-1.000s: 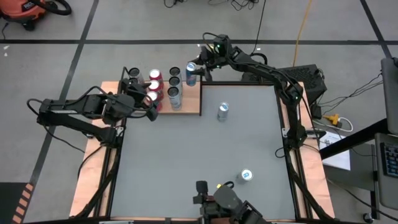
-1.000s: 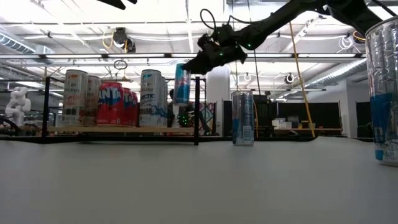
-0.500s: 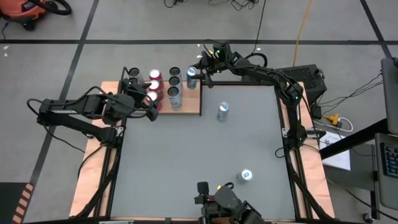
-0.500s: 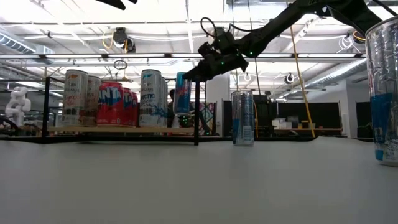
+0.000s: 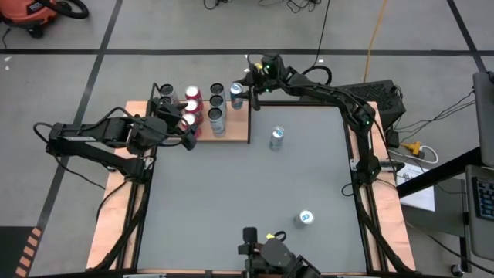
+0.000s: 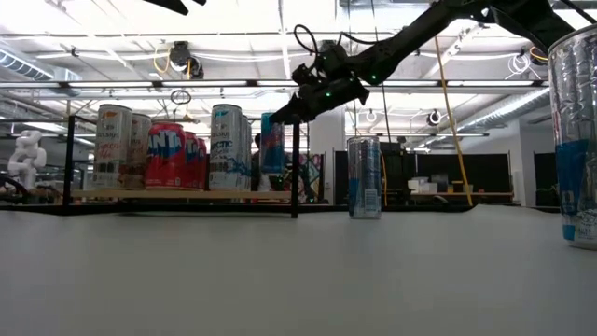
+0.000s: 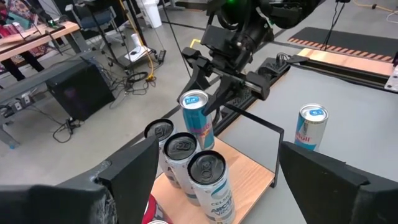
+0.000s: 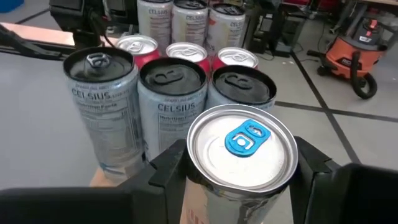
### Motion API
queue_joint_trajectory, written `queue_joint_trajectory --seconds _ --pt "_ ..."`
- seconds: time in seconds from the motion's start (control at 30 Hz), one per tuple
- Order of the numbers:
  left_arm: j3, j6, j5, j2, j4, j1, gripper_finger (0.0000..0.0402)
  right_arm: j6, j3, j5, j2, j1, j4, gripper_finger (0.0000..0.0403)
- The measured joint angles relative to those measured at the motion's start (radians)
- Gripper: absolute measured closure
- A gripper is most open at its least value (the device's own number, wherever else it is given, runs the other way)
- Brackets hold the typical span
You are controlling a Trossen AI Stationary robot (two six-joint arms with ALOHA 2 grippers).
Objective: Place canned beverage on shelf
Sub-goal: Put the bottom left blue soda can on the shelf
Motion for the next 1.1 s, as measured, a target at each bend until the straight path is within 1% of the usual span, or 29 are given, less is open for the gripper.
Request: queue_joint_trajectory --seconds 0.1,0.47,1.1 --pt "0.0 0.0 0.0 0.0 0.0 0.0 0.0073 0.002 0.003 0.027 -0.002 -0.003 0.0 0.0252" --pt "-0.059 0.003 0.008 0.0 0.03 0.0 0.0073 -0.003 0.003 -0.008 0.004 -0.01 -0.022 0.0252" --pt "-0.059 0.005 0.008 0.0 0.046 0.0 0.0073 -0.026 0.003 0.02 0.027 -0.005 -0.037 0.0252"
